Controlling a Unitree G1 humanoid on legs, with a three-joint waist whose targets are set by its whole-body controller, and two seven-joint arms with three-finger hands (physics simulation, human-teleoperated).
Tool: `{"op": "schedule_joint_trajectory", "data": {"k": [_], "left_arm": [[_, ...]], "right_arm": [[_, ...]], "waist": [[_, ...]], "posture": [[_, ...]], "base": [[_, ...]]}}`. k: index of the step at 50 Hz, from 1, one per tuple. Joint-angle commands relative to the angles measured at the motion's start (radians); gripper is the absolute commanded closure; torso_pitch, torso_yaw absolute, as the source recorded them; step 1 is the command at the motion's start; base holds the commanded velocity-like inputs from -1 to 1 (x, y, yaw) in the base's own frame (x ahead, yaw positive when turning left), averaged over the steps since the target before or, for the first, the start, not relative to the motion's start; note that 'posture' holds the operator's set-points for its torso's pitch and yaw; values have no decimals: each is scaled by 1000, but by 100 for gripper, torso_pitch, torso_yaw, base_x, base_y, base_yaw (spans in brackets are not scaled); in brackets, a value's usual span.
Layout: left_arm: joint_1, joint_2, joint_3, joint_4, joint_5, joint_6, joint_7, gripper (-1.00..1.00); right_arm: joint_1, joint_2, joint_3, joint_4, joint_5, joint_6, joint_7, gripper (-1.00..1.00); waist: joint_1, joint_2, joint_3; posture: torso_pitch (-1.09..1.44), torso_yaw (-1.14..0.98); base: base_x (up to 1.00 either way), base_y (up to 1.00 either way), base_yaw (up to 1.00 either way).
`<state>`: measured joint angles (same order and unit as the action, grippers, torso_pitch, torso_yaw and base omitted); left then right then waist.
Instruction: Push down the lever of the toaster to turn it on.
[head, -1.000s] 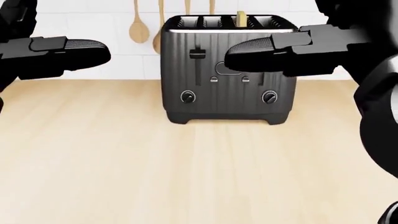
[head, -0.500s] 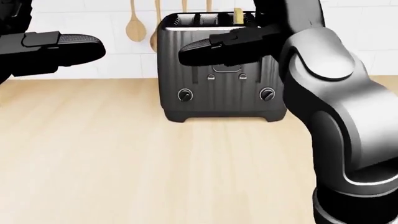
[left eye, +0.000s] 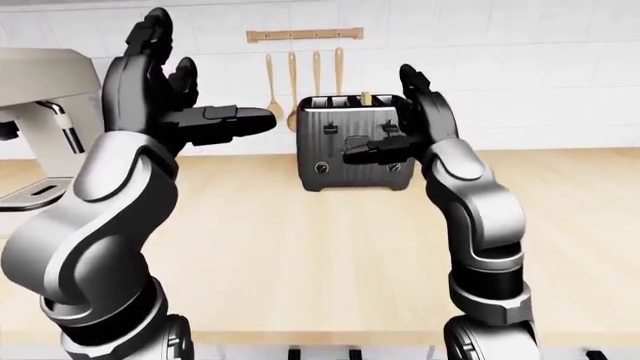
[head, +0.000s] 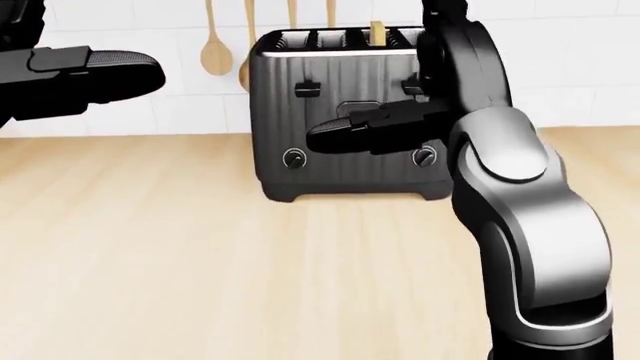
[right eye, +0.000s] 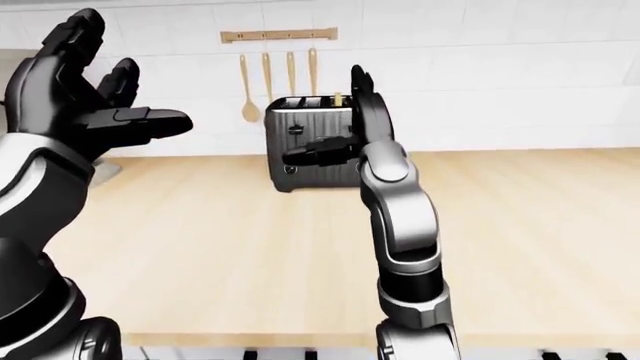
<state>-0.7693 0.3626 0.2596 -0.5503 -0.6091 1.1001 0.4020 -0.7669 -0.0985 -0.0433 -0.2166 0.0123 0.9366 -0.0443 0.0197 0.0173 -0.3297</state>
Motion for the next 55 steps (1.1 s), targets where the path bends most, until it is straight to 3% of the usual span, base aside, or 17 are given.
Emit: {"op": "schedule_joint_trajectory", "data": {"k": [1,35,55], "left_arm": [[-28,10,6,-7,1,-28,0,-100],[-34,16,6,0,-7,-35,7,-100],[-33,19,7,-2,-11,-37,8,-100]], "right_arm": [[-33,-6,-6,-20,-8,-39,-1,-100],[-97,-12,-19,307,2,-233,-23,-100],[-193,-39,-38,578,24,-373,-43,-100]], "waist": [[0,2,-5],[-1,4,-7],[-1,6,-8]], "posture": [[-51,0],[-51,0],[-51,0]], "base": [[0,0,0],[0,0,0],[0,0,0]]}}
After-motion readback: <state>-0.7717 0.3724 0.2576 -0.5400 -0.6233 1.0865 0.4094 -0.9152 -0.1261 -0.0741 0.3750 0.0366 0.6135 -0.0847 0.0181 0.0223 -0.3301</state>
